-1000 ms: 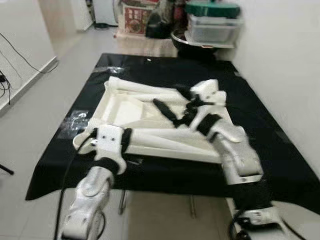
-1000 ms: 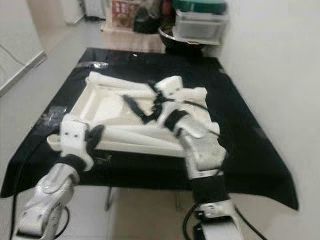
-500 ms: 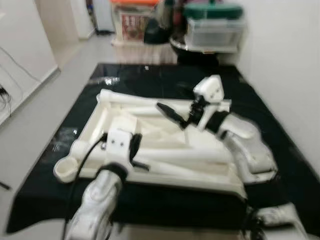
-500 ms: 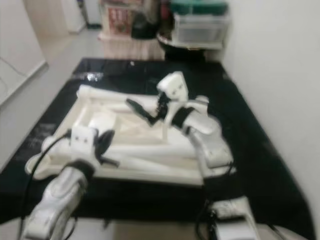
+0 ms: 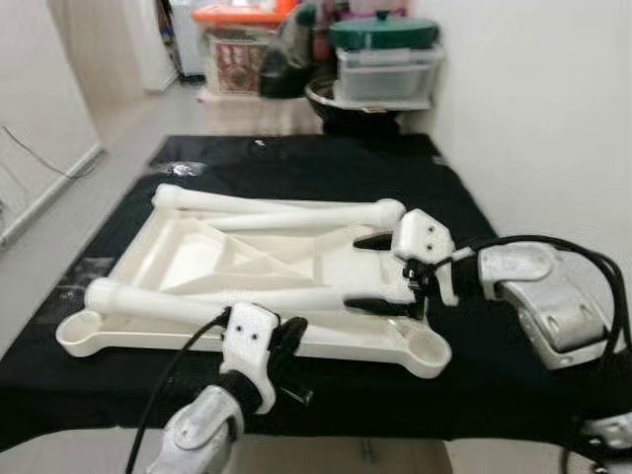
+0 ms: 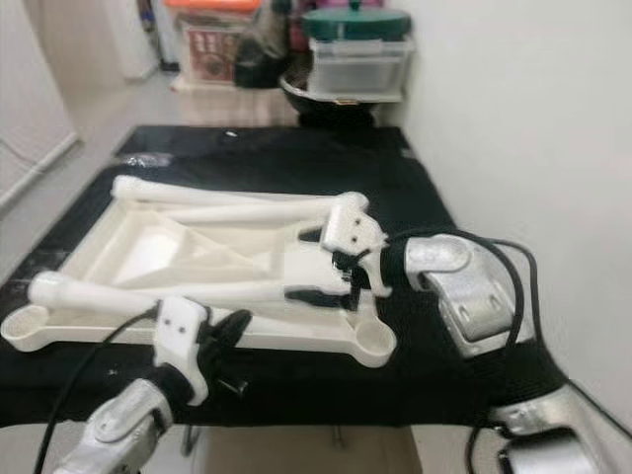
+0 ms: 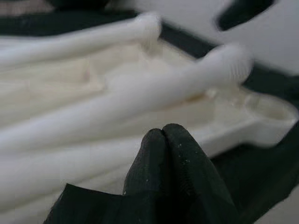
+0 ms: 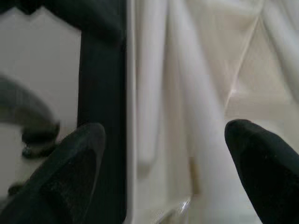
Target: Building children table
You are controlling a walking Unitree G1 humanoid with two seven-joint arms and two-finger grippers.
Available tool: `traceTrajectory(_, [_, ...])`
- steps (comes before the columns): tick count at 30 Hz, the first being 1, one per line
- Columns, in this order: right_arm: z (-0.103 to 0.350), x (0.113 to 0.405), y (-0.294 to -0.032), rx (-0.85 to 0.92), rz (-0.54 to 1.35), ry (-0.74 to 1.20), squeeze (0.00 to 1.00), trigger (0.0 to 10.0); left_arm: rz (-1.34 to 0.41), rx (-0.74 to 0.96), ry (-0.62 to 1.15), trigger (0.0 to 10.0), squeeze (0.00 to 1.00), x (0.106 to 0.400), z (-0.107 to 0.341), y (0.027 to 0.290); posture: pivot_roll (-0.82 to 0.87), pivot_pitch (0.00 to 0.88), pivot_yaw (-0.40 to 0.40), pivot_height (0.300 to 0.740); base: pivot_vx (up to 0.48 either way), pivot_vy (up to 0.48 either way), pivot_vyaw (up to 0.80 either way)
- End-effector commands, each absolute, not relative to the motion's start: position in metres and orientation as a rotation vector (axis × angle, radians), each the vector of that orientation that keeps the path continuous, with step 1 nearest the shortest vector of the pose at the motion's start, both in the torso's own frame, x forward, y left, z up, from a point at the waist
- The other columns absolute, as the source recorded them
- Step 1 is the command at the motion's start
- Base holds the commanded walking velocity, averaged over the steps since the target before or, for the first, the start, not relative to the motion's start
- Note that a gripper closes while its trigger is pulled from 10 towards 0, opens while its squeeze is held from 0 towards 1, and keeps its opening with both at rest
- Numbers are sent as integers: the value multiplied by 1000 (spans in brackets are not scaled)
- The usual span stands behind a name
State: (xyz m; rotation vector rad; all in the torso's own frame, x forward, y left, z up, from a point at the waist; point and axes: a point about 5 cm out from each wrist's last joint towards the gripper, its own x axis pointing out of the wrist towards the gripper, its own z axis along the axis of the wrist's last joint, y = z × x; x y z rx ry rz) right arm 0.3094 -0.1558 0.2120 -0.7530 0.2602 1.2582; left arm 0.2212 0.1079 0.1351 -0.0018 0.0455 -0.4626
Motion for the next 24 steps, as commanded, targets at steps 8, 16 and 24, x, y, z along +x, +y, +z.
traceTrajectory(8, [220, 328, -130, -862, 1207, 300, 0, 10000, -408, 14, 71, 10000, 0, 220, 127, 113, -22, 53, -58, 740, 0, 0, 0])
traceTrajectory(16, [234, 342, -111, -867, 1158, 273, 0, 10000, -379, 40, 71, 10000, 0, 221, 128, 114, -22, 53, -68, 740, 0, 420, 0])
traceTrajectory(24, [234, 350, -100, -914, 1133, 389, 0, 10000, -339, 69, 38, 10000, 0, 230, 128, 114, -42, 38, -70, 740, 0, 0, 0])
